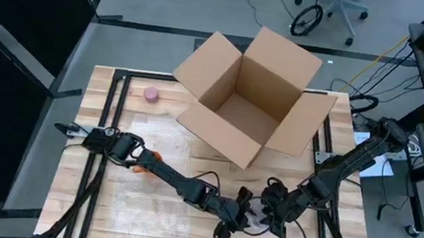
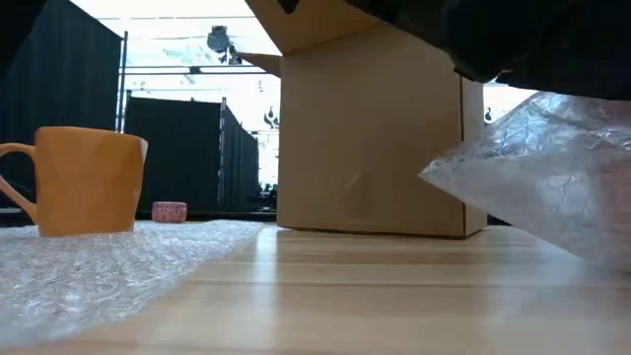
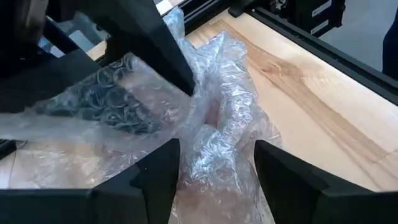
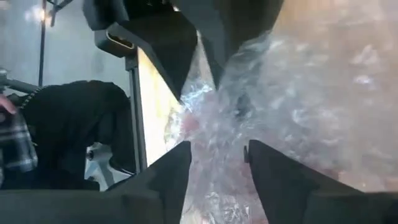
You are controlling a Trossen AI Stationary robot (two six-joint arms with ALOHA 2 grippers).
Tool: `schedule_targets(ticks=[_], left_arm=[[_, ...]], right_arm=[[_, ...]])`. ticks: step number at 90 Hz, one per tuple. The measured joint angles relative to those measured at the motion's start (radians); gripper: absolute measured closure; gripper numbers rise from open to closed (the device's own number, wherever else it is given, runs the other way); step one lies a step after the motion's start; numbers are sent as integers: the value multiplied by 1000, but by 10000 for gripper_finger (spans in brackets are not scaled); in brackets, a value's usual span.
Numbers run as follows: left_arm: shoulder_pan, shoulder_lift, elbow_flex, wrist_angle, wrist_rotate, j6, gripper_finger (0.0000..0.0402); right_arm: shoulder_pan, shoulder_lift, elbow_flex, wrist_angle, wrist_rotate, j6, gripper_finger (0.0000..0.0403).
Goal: Wrap mug
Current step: Wrap the pink mug in the bubble wrap
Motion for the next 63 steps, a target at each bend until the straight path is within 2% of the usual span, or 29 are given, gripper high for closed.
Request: schedule_targets(ticks=[10, 38, 63], left_arm=[[0, 0, 0, 1, 0, 0, 208], [0, 0, -1, 2, 0, 1, 208], [1, 0, -1, 2, 0, 3, 208]], right_arm=[[-7, -14, 2, 3, -58, -10, 216], [-27, -65, 5, -153, -28, 34, 176], [-31, -120, 15, -170, -26, 36, 159]])
